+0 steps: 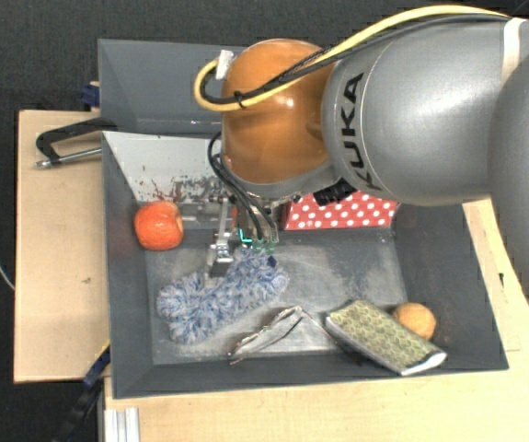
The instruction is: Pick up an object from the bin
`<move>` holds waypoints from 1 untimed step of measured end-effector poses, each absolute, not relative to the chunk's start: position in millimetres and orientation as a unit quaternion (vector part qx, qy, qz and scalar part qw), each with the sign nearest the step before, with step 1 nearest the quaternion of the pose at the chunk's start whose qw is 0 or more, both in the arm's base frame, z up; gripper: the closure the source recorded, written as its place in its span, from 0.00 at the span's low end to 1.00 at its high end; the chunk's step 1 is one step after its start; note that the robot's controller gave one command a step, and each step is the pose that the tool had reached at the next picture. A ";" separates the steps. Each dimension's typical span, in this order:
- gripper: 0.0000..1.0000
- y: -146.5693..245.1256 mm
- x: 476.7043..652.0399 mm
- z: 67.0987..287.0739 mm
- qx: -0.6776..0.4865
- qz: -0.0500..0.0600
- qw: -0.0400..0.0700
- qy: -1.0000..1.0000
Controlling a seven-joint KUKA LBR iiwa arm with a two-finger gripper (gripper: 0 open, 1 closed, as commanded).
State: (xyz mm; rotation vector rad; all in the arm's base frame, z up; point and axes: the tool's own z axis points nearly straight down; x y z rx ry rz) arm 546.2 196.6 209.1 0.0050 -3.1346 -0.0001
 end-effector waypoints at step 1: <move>0.00 195.7 548.2 213.7 0.000 -0.001 -0.001 -1.000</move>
Offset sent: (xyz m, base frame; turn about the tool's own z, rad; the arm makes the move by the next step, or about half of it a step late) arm -0.0489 0.0174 -0.1232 -0.0476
